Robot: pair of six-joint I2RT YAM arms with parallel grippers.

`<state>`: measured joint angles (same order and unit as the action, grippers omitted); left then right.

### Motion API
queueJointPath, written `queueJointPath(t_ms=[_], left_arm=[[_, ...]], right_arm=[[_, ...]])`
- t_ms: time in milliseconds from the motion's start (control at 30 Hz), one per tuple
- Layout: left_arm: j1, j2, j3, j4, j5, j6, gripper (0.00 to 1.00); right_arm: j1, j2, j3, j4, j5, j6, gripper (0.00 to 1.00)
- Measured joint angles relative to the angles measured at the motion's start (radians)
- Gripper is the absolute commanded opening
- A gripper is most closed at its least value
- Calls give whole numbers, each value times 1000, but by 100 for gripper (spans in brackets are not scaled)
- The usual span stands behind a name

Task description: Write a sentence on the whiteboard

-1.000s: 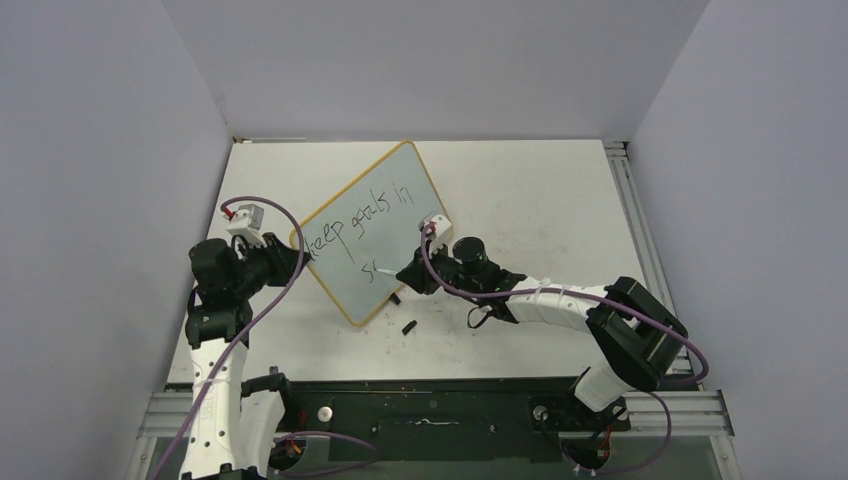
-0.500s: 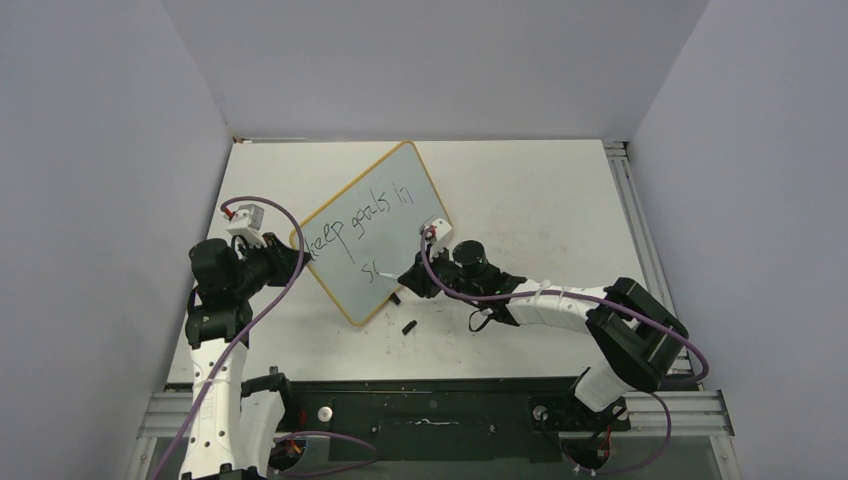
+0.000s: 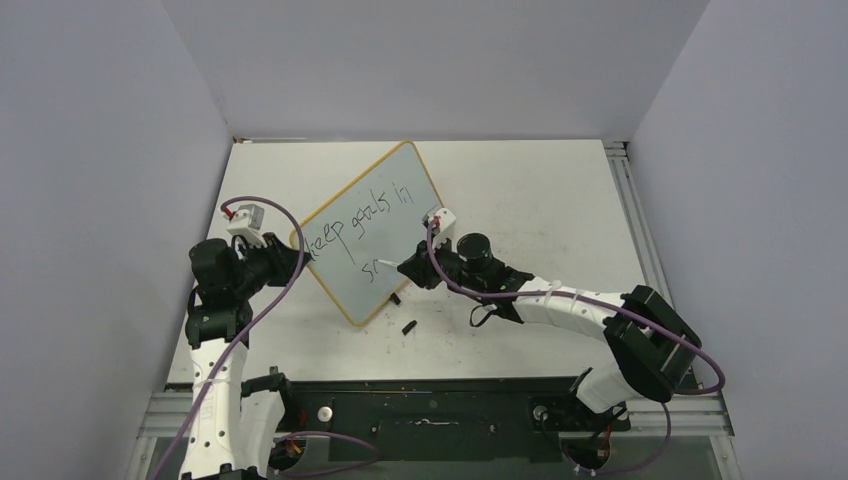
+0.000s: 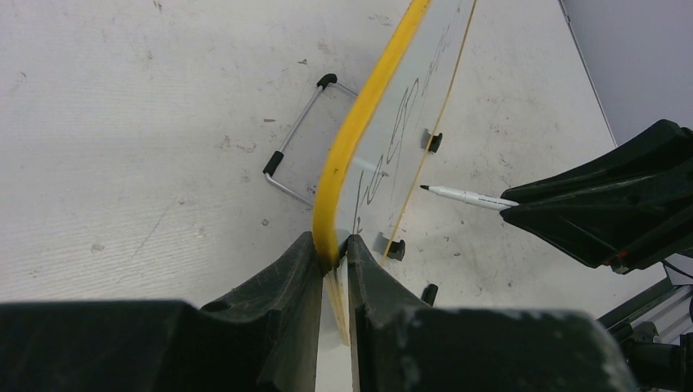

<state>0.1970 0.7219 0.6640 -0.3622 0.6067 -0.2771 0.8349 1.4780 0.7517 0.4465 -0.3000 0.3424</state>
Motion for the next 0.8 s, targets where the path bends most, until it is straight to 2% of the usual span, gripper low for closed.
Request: queueJointPath(t_ms=[800], left_arm=[[0,0,0,0,0,0,14]], right_arm=[[0,37,68,17,16,-18,5]])
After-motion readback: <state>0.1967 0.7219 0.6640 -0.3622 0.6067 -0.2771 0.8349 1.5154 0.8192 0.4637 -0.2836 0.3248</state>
